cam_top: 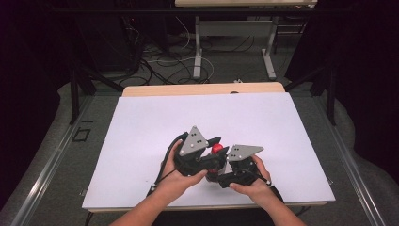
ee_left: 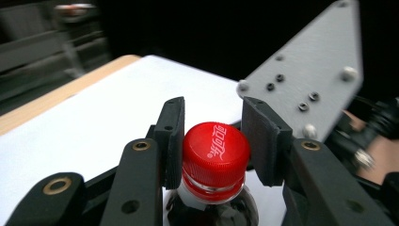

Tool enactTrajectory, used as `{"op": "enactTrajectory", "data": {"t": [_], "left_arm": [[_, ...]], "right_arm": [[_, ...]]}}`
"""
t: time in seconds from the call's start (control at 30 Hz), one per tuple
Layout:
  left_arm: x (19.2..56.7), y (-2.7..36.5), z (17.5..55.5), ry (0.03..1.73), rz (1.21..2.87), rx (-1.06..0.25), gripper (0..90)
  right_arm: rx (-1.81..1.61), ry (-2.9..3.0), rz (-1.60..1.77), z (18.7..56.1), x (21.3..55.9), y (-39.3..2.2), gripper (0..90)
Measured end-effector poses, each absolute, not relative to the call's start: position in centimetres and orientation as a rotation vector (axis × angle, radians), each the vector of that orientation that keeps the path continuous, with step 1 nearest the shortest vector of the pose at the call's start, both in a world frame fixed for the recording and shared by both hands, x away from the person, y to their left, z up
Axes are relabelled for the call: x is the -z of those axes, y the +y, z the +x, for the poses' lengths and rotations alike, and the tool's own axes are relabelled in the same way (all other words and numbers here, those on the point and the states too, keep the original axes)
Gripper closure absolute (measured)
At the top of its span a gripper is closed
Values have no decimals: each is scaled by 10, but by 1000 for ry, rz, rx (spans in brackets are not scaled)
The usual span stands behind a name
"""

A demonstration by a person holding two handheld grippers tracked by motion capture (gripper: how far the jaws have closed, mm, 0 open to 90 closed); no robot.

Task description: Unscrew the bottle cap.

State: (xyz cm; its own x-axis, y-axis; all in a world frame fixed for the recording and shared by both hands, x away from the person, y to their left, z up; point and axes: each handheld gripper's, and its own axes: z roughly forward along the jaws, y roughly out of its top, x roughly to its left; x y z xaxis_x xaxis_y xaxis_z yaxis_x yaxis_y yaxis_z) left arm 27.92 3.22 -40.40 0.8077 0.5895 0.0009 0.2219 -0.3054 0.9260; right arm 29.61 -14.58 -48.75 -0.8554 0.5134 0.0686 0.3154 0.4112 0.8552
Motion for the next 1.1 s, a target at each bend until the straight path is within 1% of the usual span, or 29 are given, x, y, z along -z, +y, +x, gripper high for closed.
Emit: {"op": "enactTrajectory", "data": {"t": [0.1,0.47,0.83,1.1], "left_arm": [[403,28,280,647,1863,-407,612],[396,32,288,637,1848,-370,612],[390,57,295,645,1809,-381,611],[401,74,300,676,1813,-384,611]], "right_arm": [[-1419,2446,787,297,490,-145,291],[-1428,2446,767,299,489,-149,290],[-1426,2389,800,305,487,-157,290],[-1393,2364,785,310,480,-159,289]]}}
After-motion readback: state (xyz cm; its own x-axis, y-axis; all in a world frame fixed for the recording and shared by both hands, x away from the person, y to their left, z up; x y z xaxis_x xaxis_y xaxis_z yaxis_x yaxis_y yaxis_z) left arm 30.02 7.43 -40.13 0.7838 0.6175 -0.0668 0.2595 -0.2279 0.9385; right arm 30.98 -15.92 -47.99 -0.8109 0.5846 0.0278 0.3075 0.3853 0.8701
